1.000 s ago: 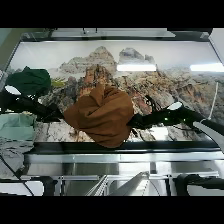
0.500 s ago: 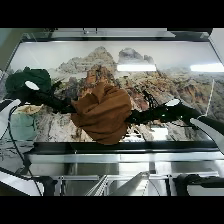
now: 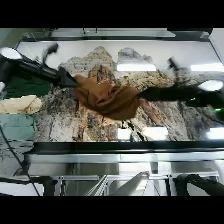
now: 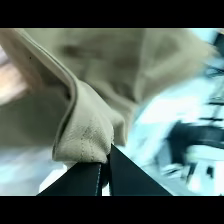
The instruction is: Fold the shirts.
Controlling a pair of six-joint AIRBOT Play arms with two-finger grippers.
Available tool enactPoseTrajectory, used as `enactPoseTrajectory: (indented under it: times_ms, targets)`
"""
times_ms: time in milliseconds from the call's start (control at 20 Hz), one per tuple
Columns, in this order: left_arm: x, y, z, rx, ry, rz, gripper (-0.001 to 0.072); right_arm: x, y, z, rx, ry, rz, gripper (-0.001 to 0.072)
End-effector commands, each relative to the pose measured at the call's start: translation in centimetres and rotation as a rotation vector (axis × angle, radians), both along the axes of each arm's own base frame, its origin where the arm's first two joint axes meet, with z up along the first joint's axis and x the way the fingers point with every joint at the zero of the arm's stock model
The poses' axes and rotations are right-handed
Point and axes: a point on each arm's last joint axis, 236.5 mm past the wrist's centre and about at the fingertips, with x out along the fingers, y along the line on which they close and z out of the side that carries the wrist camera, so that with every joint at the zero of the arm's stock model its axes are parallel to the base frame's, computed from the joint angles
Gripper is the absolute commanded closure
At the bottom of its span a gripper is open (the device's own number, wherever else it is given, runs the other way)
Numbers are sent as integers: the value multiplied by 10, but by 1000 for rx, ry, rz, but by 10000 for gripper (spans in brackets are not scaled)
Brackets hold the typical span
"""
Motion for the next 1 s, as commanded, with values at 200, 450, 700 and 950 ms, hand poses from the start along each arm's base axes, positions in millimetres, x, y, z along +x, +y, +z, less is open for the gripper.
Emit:
enactPoseTrajectory:
  times_ms: [200,450,700,950]
  targets:
    - [-169,-19,303,-373,-834,-85,699,-152,-50,296,-170,-1004,-286,696]
    - [-72,17,227,20,-762,394,683,-76,-69,211,-170,-612,-293,696]
    - [-15,4,6,120,-232,349,682,7,-16,15,-84,-26,-31,643]
    - [43,70,-108,194,-3,546,485,78,-40,-92,-81,191,-65,239]
